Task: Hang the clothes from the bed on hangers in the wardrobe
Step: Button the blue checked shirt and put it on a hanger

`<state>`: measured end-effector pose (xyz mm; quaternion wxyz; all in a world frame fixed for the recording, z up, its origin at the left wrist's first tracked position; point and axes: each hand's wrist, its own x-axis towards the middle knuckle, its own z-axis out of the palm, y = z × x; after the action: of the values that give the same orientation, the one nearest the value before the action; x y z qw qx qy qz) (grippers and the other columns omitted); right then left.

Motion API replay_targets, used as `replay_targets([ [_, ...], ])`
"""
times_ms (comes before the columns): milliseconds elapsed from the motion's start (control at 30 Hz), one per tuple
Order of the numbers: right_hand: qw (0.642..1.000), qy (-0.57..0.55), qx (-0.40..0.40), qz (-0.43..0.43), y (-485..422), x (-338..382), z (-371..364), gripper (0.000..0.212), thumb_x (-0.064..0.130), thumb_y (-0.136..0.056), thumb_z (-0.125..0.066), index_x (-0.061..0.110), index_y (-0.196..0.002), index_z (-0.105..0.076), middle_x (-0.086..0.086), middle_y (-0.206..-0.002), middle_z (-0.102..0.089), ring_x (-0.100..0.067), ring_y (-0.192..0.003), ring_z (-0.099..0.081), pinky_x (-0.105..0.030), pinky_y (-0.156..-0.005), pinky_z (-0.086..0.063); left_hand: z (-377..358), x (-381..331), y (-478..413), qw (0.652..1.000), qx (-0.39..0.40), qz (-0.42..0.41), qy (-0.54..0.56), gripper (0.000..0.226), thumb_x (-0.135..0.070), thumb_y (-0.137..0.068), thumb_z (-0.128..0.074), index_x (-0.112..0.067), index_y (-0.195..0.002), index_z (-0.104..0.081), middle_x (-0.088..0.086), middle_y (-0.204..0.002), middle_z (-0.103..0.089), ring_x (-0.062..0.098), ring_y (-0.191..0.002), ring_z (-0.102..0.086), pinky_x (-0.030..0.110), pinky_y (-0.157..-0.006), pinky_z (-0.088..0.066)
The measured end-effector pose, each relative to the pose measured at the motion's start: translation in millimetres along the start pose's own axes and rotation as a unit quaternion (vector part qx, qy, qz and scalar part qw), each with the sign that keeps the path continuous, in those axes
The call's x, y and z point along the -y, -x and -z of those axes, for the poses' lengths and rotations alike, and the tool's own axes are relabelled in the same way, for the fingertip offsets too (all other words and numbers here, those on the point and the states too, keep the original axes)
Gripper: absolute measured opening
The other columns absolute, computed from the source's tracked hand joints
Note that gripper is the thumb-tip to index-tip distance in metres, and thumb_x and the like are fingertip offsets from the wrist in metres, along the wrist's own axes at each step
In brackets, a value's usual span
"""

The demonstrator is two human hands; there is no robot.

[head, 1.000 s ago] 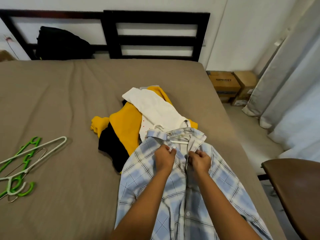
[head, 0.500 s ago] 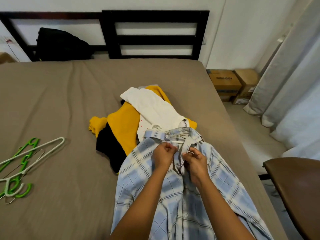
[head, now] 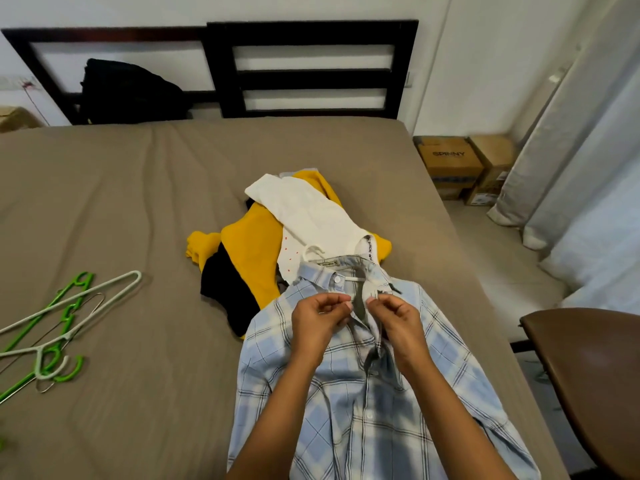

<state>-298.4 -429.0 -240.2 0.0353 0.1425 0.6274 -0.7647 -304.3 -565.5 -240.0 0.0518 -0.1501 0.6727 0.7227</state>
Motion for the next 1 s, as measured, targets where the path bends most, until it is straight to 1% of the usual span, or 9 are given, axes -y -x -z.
replay_targets([
  [133,0.995,0.082,0.008,0.059,9.1,-0.3,-1.8,0.011,0.004,-0.083,-0.068,0.011,-0.075,-0.069,-0.004,-0.065,-0.061,-0.011,-0.061,-0.055,-0.021,-0.057,-0.046,-2.8,-2.5,6.6,0.999,0.02,0.044,0.02,0.013,-0.004,-0.085,-0.066,-0.014,-0.088,-0.074,0.005,-0.075,-0.071,0.01,-0.067,-0.064,0.019,-0.061,-0.052],
  [300,0.983,0.164,0.011,0.084,12.4,-2.5,-2.0,0.005,0.007,-0.079,-0.073,0.011,-0.075,-0.073,-0.004,-0.071,-0.069,-0.008,-0.066,-0.063,-0.019,-0.062,-0.049,-2.7,-1.3,12.1,0.998,0.006,0.01,-0.055,0.013,-0.005,-0.087,-0.064,-0.015,-0.091,-0.072,0.003,-0.076,-0.069,0.008,-0.066,-0.062,0.016,-0.056,-0.049],
  [500,0.978,0.197,0.026,0.062,12.0,-6.8,0.9,0.005,0.011,-0.079,-0.074,0.01,-0.074,-0.073,0.005,-0.066,-0.067,-0.002,-0.06,-0.058,-0.016,-0.058,-0.043,-1.3,3.8,16.2,0.987,-0.027,-0.037,-0.155,0.016,-0.014,-0.084,-0.068,-0.027,-0.082,-0.059,-0.001,-0.081,-0.064,0.016,-0.074,-0.063,0.032,-0.07,-0.055],
  [633,0.97,0.237,0.022,0.048,10.7,-9.3,1.5,0.004,0.015,-0.078,-0.075,0.011,-0.082,-0.075,0.002,-0.075,-0.071,-0.01,-0.07,-0.065,-0.023,-0.066,-0.048,-3.3,3.4,18.3,0.975,-0.043,-0.061,-0.209,0.012,-0.014,-0.083,-0.069,-0.021,-0.083,-0.058,-0.002,-0.078,-0.063,0.009,-0.07,-0.06,0.017,-0.063,-0.048],
  [700,0.959,0.276,0.019,0.059,12.4,-8.2,0.0,0.001,0.015,-0.079,-0.074,0.015,-0.078,-0.074,0.002,-0.072,-0.07,-0.011,-0.069,-0.065,-0.024,-0.067,-0.049,-4.6,3.4,18.3,0.969,-0.053,-0.062,-0.235,0.012,-0.014,-0.083,-0.068,-0.019,-0.085,-0.057,-0.003,-0.077,-0.062,0.009,-0.07,-0.06,0.012,-0.059,-0.045],
  [800,0.937,0.335,0.018,0.099,20.1,-7.9,-4.6,0.023,0.019,-0.081,-0.069,0.024,-0.06,-0.064,0.005,-0.055,-0.062,-0.007,-0.054,-0.057,-0.018,-0.055,-0.042,-8.0,5.1,19.2,0.965,-0.061,-0.054,-0.248,0.013,-0.012,-0.084,-0.066,-0.017,-0.088,-0.055,-0.006,-0.075,-0.058,0.011,-0.072,-0.06,0.01,-0.057,-0.042],
  [867,0.919,0.373,0.0,0.128,25.9,-10.1,-8.7,0.021,0.017,-0.082,-0.066,0.02,-0.061,-0.065,0.002,-0.054,-0.062,-0.011,-0.051,-0.057,-0.02,-0.051,-0.042,-9.4,7.4,20.4,0.965,-0.065,-0.049,-0.25,0.012,-0.011,-0.086,-0.064,-0.015,-0.089,-0.054,-0.007,-0.075,-0.056,0.009,-0.072,-0.058,0.011,-0.057,-0.042],
  [933,0.9,0.406,-0.014,0.158,29.9,-13.8,-11.8,0.017,0.014,-0.082,-0.064,0.013,-0.064,-0.066,-0.003,-0.056,-0.062,-0.017,-0.052,-0.057,-0.03,-0.052,-0.046,-9.0,10.1,21.0,0.963,-0.071,-0.046,-0.254,0.012,-0.011,-0.085,-0.063,-0.015,-0.089,-0.053,-0.008,-0.074,-0.056,0.006,-0.069,-0.057,0.011,-0.057,-0.042],
  [1000,0.896,0.411,-0.003,0.17,32.7,-18.5,-12.8,0.019,0.013,-0.083,-0.062,0.011,-0.064,-0.065,-0.005,-0.055,-0.061,-0.019,-0.05,-0.056,-0.031,-0.051,-0.046,-7.8,12.1,22.0,0.964,-0.081,-0.046,-0.248,0.013,-0.009,-0.085,-0.063,-0.014,-0.088,-0.052,-0.007,-0.074,-0.056,0.006,-0.067,-0.056,0.012,-0.057,-0.043],
])
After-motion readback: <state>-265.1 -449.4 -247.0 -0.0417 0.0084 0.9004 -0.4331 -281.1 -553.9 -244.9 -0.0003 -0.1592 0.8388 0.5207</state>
